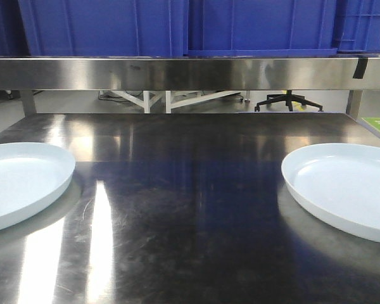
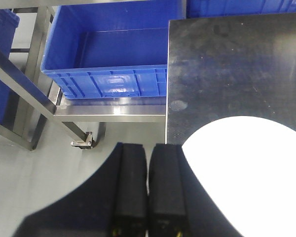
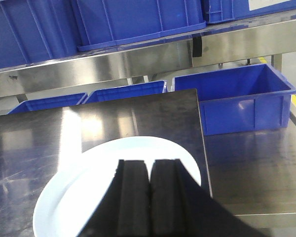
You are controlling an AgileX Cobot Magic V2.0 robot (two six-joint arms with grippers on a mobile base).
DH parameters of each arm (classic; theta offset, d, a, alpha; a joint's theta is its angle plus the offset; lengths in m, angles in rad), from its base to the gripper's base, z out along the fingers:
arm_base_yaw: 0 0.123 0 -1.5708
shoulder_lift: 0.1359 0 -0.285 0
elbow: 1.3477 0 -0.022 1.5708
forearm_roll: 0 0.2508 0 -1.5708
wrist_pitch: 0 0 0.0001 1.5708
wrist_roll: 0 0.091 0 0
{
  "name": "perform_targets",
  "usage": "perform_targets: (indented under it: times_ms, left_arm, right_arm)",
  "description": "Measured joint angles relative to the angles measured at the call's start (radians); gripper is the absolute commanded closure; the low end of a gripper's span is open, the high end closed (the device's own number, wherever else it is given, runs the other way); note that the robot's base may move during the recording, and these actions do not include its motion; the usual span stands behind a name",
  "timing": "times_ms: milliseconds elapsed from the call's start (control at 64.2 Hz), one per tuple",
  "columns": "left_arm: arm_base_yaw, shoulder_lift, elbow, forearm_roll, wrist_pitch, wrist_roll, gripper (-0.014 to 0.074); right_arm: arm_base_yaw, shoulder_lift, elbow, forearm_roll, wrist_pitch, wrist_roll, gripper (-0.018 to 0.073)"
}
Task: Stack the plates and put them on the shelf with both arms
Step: 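Lower the left gripper onto the rim of the nearby white plate and grasp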
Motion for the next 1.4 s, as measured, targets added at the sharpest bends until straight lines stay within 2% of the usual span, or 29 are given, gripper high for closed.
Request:
perform_targets:
  times_ms: [202,374,530,654,794,935,1121,1402]
  left_arm:
    - [0.0,0.0,0.0,-0.002,0.0,0.0,0.051]
    - [0.0,0.0,0.0,-0.002,0.0,0.0,0.051]
    - [0.0,0.0,0.0,-0.002,0.0,0.0,0.051]
    - [0.0,0.0,0.0,-0.002,0.0,0.0,0.051]
    - [0.0,0.0,0.0,-0.007,0.002,0.0,0.051]
    - [0.0,0.0,0.0,-0.019,0.004,0.0,0.051]
    - [0.0,0.0,0.0,-0.022,0.009,0.0,0.051]
    - [0.0,0.0,0.0,-0.026,0.01,0.0,0.051]
  right_arm:
    - [0.0,0.0,0.0,0.0,-0.004,-0.004,0.0511]
    - [0.0,0.0,0.0,-0.012,-0.076,-0.023,0.0511]
    - [0.0,0.02,-0.119,0.011,0.092,-0.027,0.0511]
    - [0.0,0.179,-0.29,0.013,0.212,-0.027,0.0511]
    - [0.0,0.468,-0.477,0.013,0.323,-0.029,0.0511]
    - [0.0,0.729,-0.589,0.013,0.371,-0.029,0.0511]
    - [0.0,0.962,-0.679,0.019,0.402,-0.029,0.0511]
    - [0.0,1.078,-0.703,0.027,0.375,-0.029,0.0511]
